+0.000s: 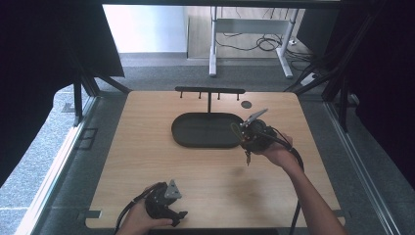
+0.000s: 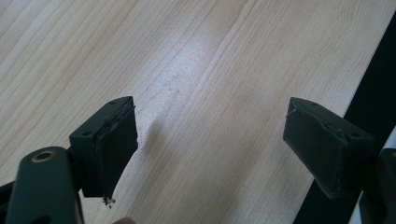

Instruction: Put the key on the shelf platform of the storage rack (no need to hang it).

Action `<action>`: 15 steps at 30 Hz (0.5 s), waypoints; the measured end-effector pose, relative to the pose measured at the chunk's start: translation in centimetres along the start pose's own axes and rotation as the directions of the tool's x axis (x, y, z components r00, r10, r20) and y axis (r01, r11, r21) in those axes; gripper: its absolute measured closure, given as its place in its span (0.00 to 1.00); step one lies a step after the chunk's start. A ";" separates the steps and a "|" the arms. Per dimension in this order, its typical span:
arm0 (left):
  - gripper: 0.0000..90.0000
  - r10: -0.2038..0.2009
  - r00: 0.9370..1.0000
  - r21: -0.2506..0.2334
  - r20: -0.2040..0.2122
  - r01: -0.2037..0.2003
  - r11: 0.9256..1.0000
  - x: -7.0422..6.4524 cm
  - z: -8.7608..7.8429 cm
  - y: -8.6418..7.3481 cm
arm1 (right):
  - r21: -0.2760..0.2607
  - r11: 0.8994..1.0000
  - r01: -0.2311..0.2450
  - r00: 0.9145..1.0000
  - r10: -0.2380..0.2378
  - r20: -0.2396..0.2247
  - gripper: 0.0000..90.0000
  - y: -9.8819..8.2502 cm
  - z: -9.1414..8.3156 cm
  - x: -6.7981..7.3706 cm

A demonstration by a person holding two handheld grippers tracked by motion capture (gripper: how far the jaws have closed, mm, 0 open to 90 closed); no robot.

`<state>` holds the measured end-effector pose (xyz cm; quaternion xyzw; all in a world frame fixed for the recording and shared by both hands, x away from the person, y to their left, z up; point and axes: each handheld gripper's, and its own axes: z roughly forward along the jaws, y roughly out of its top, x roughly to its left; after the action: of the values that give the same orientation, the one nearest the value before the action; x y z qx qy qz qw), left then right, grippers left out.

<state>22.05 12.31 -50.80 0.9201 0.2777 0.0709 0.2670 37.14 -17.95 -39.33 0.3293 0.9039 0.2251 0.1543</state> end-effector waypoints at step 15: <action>0.20 0.007 1.000 -0.001 0.002 -0.007 1.000 0.0 -0.1 0.1 | -0.002 1.000 0.000 1.000 0.000 -0.015 0.75 3.7 0.6 -0.7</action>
<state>22.03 12.29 -50.69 0.9211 0.2739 0.0710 0.2673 39.90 -15.70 -37.83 0.3274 0.9048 0.2285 0.1481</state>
